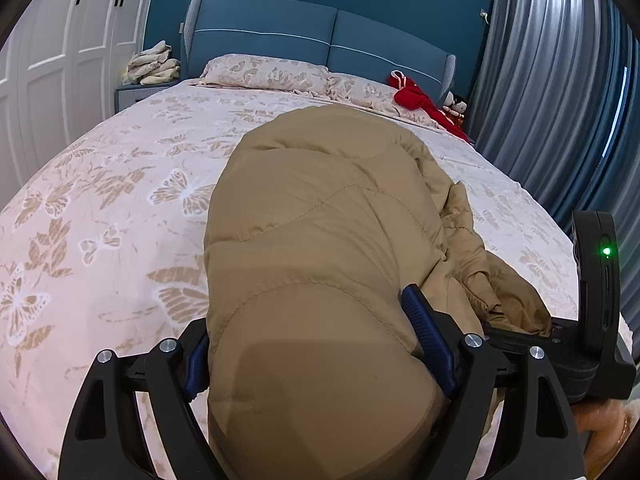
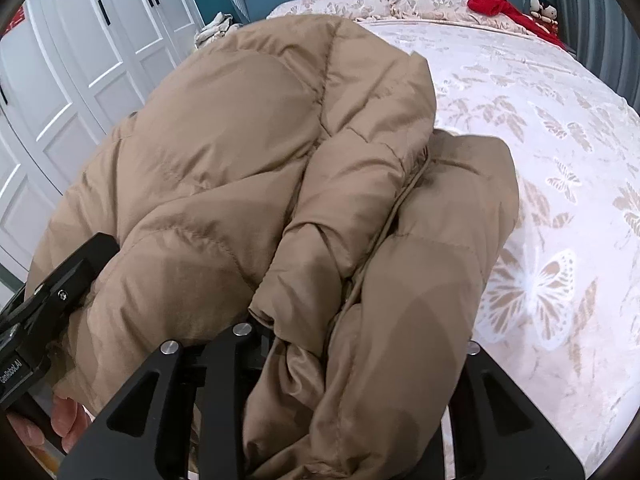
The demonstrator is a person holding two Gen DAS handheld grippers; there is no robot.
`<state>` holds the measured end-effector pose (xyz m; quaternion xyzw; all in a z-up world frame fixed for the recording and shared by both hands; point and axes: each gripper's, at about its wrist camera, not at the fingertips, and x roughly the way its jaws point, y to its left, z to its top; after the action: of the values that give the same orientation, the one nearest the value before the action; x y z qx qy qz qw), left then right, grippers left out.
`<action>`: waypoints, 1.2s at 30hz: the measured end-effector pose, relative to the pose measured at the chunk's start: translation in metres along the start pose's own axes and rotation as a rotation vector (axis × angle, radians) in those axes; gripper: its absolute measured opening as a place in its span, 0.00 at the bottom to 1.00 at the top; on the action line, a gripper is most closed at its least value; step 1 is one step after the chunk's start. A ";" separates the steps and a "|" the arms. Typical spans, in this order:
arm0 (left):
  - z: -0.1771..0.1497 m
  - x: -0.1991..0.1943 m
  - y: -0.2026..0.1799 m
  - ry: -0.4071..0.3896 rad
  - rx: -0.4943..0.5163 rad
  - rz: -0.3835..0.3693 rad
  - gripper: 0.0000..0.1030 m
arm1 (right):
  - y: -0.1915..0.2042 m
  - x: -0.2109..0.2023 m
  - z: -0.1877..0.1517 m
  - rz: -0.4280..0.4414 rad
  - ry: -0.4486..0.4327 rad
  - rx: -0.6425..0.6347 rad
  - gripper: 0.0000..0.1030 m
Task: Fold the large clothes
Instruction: 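Open both tools and lower the folded coat onto the bed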
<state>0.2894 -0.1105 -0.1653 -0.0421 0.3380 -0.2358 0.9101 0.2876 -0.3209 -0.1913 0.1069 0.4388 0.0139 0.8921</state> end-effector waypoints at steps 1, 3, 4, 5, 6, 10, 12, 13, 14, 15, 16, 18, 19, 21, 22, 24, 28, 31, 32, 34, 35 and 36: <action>-0.002 0.001 0.002 -0.003 -0.002 0.000 0.78 | 0.000 0.002 -0.001 -0.001 0.002 0.000 0.28; -0.008 0.003 0.006 -0.006 -0.009 -0.003 0.79 | -0.001 0.004 -0.003 -0.002 0.004 -0.002 0.29; -0.010 0.003 0.009 -0.006 -0.016 -0.006 0.80 | -0.002 0.006 -0.003 -0.001 0.006 0.000 0.30; -0.013 0.004 0.012 -0.005 -0.027 -0.009 0.81 | -0.001 0.008 -0.004 0.002 0.009 0.003 0.32; -0.015 0.005 0.017 -0.002 -0.043 -0.014 0.83 | -0.003 0.008 -0.004 0.008 0.011 0.011 0.34; -0.020 0.000 0.032 0.021 -0.105 -0.006 0.88 | -0.015 0.001 -0.003 0.042 0.025 0.060 0.51; -0.021 -0.012 0.035 0.029 -0.088 0.049 0.89 | -0.018 -0.006 -0.006 0.068 0.044 0.086 0.57; -0.021 -0.019 0.033 0.030 -0.067 0.076 0.89 | -0.021 -0.015 -0.009 0.078 0.052 0.101 0.63; -0.022 -0.027 0.032 0.031 -0.039 0.105 0.88 | -0.023 -0.022 -0.012 0.079 0.052 0.110 0.68; -0.022 -0.037 0.032 0.031 -0.010 0.132 0.88 | -0.027 -0.033 -0.016 0.083 0.049 0.122 0.70; -0.022 -0.043 0.032 0.034 0.006 0.148 0.88 | -0.030 -0.044 -0.020 0.083 0.042 0.131 0.74; -0.022 -0.059 0.034 0.041 0.028 0.171 0.88 | -0.038 -0.066 -0.028 0.060 0.026 0.152 0.75; -0.021 -0.069 0.035 0.050 0.030 0.192 0.88 | -0.043 -0.080 -0.032 0.048 0.015 0.166 0.75; -0.016 -0.082 0.037 0.070 0.018 0.236 0.87 | -0.050 -0.104 -0.035 0.033 -0.028 0.197 0.72; -0.009 -0.091 0.036 0.074 0.007 0.255 0.87 | -0.050 -0.113 -0.035 0.034 -0.041 0.196 0.60; 0.005 -0.105 0.029 0.070 -0.011 0.295 0.87 | -0.042 -0.133 -0.027 0.026 -0.072 0.173 0.44; 0.041 -0.108 0.003 0.086 -0.009 0.344 0.87 | -0.008 -0.143 -0.003 0.019 -0.086 0.087 0.15; 0.062 -0.092 -0.024 0.065 0.045 0.445 0.87 | 0.024 -0.129 0.010 -0.044 -0.090 -0.024 0.13; 0.066 -0.082 -0.030 0.068 0.062 0.482 0.87 | 0.032 -0.118 0.015 -0.070 -0.082 -0.042 0.13; 0.069 -0.061 -0.034 0.115 0.065 0.524 0.88 | 0.034 -0.104 0.018 -0.064 -0.060 -0.030 0.13; 0.070 -0.051 -0.034 0.137 0.053 0.521 0.88 | 0.034 -0.095 0.020 -0.069 -0.053 -0.021 0.13; 0.068 -0.042 -0.033 0.155 0.040 0.525 0.88 | 0.034 -0.086 0.022 -0.084 -0.042 -0.018 0.13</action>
<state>0.2918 -0.1263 -0.0797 0.0833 0.4013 -0.0011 0.9121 0.2540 -0.3020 -0.1044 0.0807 0.4238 -0.0219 0.9019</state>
